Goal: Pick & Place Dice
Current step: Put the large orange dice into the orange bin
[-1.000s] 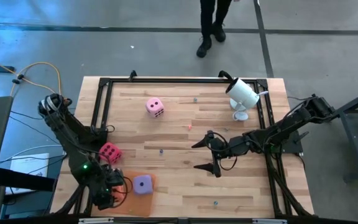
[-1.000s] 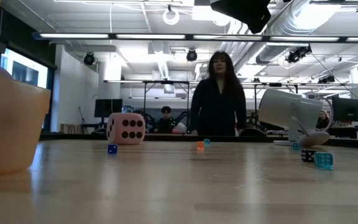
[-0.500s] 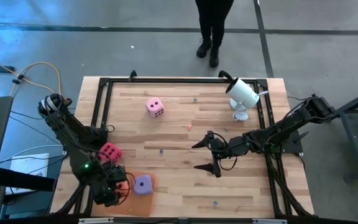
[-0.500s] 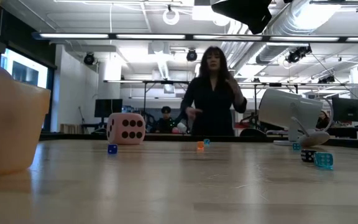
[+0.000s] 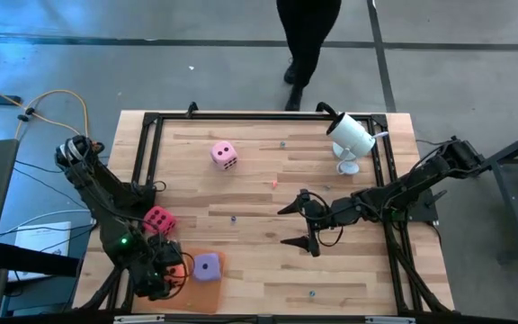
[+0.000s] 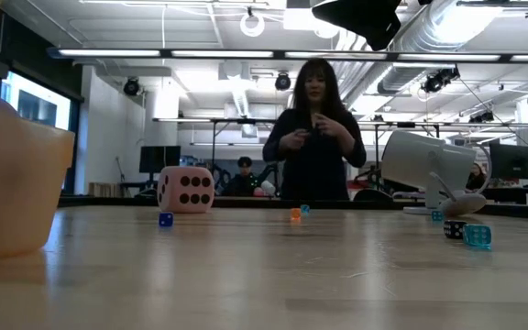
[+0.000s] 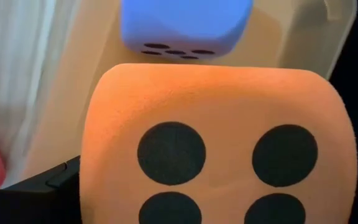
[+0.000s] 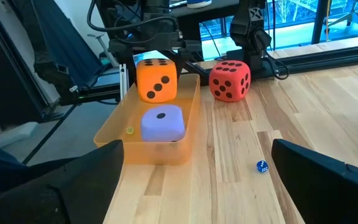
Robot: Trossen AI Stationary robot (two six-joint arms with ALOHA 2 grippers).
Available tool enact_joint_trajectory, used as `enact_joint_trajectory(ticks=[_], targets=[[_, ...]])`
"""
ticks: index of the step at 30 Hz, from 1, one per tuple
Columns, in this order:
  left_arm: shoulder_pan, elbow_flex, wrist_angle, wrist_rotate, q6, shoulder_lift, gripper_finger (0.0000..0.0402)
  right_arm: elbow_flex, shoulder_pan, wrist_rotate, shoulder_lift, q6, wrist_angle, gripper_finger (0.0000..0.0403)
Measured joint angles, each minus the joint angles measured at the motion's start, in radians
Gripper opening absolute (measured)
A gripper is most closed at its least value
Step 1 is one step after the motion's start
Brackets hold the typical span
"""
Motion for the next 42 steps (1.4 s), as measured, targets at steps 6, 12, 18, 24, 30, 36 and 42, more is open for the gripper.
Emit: enact_joint_trajectory(ticks=[6,12,18,24,30,36,42], targets=[[-0.006,0.0,0.0,-0.002,0.002,0.0,0.04,0.0,0.0,0.0,0.0,0.0,-0.002,0.0398],[-0.006,0.0,0.0,-0.055,-0.032,0.0,0.04,0.0,0.0,0.0,0.0,0.0,-0.002,0.0398],[-0.006,0.0,0.0,-0.096,-0.026,0.0,0.04,0.0,0.0,0.0,0.0,0.0,-0.002,0.0398],[-0.006,0.0,0.0,-0.11,-0.073,0.001,0.04,0.0,0.0,0.0,0.0,0.0,-0.003,0.0398],[-0.006,0.0,-0.001,-0.11,-0.055,0.002,0.04,0.0,0.0,0.0,0.0,0.0,-0.003,0.0398],[-0.006,0.0,0.004,-0.087,-0.052,0.002,0.04,0.0,0.0,0.0,0.0,0.0,-0.002,0.0398],[-0.006,0.0,0.01,-0.072,-0.052,0.002,0.04,0.0,0.0,-0.002,0.0,0.0,-0.002,0.0398]])
